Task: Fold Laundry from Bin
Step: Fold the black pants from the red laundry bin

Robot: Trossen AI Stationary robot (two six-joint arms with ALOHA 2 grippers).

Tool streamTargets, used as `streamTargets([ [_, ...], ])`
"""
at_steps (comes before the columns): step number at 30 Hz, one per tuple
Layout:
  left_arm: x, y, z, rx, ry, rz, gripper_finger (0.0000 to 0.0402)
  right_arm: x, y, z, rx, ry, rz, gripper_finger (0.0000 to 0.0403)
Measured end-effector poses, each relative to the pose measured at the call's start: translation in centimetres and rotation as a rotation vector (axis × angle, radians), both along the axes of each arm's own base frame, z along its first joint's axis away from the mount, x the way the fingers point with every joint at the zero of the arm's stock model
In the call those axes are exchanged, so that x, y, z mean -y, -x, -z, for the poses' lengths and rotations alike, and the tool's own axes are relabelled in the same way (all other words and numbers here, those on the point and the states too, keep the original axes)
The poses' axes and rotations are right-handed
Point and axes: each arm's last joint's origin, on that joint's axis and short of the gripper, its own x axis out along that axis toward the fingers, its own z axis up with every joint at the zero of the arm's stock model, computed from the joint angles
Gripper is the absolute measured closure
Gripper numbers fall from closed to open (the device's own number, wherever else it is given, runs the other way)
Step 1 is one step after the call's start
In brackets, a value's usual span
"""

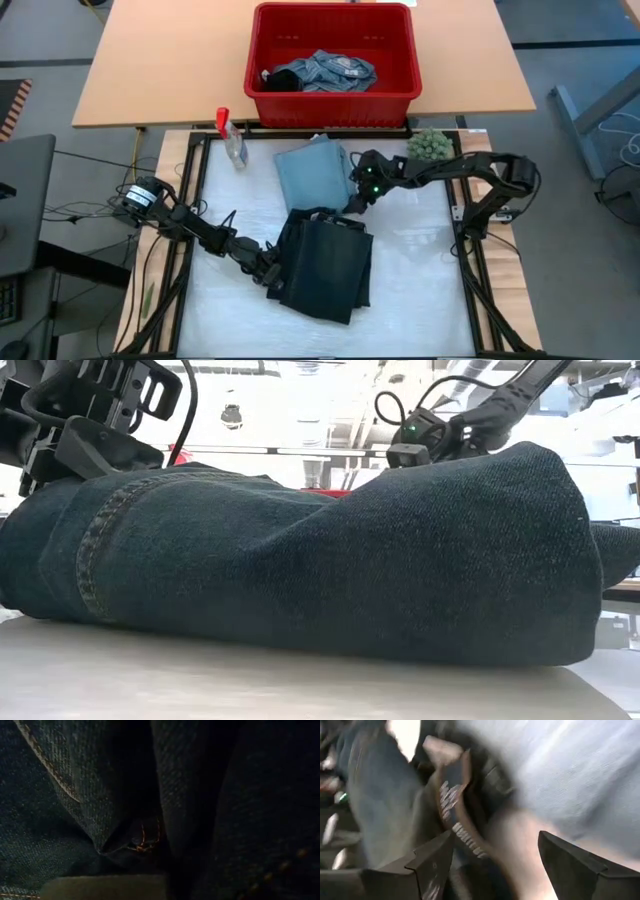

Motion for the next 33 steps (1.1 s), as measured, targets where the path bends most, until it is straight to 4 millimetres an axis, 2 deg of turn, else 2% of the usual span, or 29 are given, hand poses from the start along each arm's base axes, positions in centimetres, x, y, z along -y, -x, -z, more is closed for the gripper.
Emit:
streamTargets([
  [6, 0.0, 0.0, 0.0, 0.004, -0.006, -0.002, 0.0402, -1.8, -1.2, 0.8, 0.114, -0.082, -0.06, 0.0073],
  [11, 0.0, 0.0, 0.0, 0.005, -0.008, -0.003, 0.0402, -2.4, -1.9, 2.4, 0.098, -0.083, -0.038, 0.0051],
  [20, 0.0, 0.0, 0.0, 0.008, -0.01, -0.004, 0.0402, -3.4, -3.0, 2.2, 0.21, -0.11, -0.116, 0.0047],
  [27, 0.0, 0.0, 0.0, 0.013, -0.015, -0.015, 0.0394, -3.7, -3.1, 2.9, 0.183, -0.112, -0.126, 0.0046],
  [33, 0.0, 0.0, 0.0, 0.015, -0.019, -0.015, 0.0375, -3.8, -3.1, 2.6, 0.192, -0.111, -0.127, 0.0046],
])
